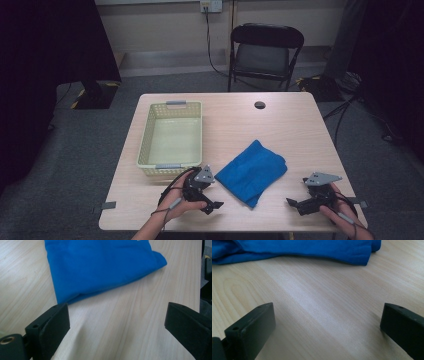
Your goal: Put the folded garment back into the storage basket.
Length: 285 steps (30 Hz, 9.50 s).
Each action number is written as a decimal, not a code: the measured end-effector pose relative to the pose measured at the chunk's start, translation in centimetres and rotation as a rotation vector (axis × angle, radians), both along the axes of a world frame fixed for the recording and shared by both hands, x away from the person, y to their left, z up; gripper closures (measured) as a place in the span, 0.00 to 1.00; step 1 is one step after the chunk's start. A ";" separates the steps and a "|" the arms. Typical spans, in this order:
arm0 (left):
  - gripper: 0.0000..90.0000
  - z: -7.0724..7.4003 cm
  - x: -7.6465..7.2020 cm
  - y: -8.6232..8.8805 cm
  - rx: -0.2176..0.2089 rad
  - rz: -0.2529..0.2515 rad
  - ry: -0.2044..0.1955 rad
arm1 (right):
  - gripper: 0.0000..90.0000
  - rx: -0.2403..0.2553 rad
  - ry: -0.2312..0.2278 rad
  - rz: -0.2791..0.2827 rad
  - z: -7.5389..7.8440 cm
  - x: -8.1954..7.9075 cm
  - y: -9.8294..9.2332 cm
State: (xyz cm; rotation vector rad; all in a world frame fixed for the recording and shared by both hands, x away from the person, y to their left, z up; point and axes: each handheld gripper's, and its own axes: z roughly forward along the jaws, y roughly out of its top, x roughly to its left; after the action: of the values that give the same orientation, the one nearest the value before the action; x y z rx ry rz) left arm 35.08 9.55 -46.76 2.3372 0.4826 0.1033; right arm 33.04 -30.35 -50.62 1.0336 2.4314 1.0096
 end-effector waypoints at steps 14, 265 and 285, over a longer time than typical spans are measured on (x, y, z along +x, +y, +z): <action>0.06 -0.1 1.3 -1.9 -0.015 0.012 0.030 | 0.00 0.000 0.000 0.000 0.0 0.0 0.0; 0.86 14.3 9.9 10.4 -0.130 0.576 0.044 | 0.00 0.000 0.000 0.000 0.0 0.0 0.0; 0.86 12.2 11.7 11.7 -0.156 0.636 0.071 | 0.00 0.000 0.000 0.000 0.0 0.0 0.0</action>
State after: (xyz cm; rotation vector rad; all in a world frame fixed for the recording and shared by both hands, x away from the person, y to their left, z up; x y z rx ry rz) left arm 46.74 21.29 -34.55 1.9630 1.2100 0.2705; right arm 33.04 -30.35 -50.62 1.0338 2.4309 1.0098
